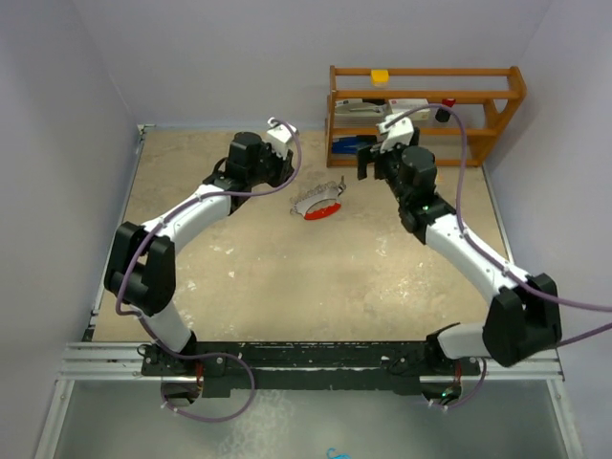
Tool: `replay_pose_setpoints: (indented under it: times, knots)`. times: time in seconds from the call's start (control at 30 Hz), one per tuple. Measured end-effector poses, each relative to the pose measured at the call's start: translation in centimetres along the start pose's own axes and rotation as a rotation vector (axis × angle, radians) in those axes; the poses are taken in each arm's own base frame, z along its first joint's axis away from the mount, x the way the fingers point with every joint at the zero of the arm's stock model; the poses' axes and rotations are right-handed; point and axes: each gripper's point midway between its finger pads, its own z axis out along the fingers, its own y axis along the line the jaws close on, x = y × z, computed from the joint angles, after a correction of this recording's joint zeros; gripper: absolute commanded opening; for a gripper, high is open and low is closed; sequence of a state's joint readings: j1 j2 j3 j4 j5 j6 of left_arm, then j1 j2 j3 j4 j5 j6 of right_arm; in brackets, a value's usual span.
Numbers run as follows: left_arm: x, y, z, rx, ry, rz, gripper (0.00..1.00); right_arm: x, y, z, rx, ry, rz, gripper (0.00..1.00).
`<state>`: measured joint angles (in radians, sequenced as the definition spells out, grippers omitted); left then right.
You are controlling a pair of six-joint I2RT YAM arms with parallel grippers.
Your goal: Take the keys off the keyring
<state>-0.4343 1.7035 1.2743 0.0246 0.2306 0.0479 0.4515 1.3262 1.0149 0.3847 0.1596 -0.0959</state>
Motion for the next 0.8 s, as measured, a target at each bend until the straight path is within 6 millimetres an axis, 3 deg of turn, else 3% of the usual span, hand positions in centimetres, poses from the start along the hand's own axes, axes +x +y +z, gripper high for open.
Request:
replay_pose_setpoints:
  times: [0.07, 0.13, 0.23, 0.4, 0.57, 0.73, 0.8]
  knots:
    - [0.0, -0.2, 0.0, 0.007, -0.005, -0.022, 0.23, 2.9, -2.5, 1.4, 0.054, 0.08, 0.053, 0.77]
    - [-0.6, -0.5, 0.1, 0.017, -0.029, -0.048, 0.25, 5.6, -3.4, 2.9, 0.073, 0.161, 0.082, 0.68]
    - [-1.3, -1.1, 0.3, 0.046, -0.063, -0.081, 0.31, 9.0, -1.9, 4.7, 0.029, 0.261, 0.101, 0.57]
    - [-2.2, -2.1, 0.4, 0.101, -0.105, -0.124, 0.31, 14.2, 0.8, 5.6, -0.061, 0.387, 0.116, 0.52]
    - [-0.7, -2.0, 0.6, 0.084, -0.086, -0.162, 0.31, 18.3, 1.9, 6.4, -0.094, 0.468, 0.118, 0.53]
    - [0.5, -1.7, 0.6, 0.06, -0.06, -0.175, 0.31, 22.5, 2.9, 7.8, -0.127, 0.544, 0.136, 0.37]
    - [0.4, -1.6, 0.6, 0.052, -0.06, -0.176, 0.31, 23.7, 3.1, 8.2, -0.134, 0.565, 0.147, 0.35]
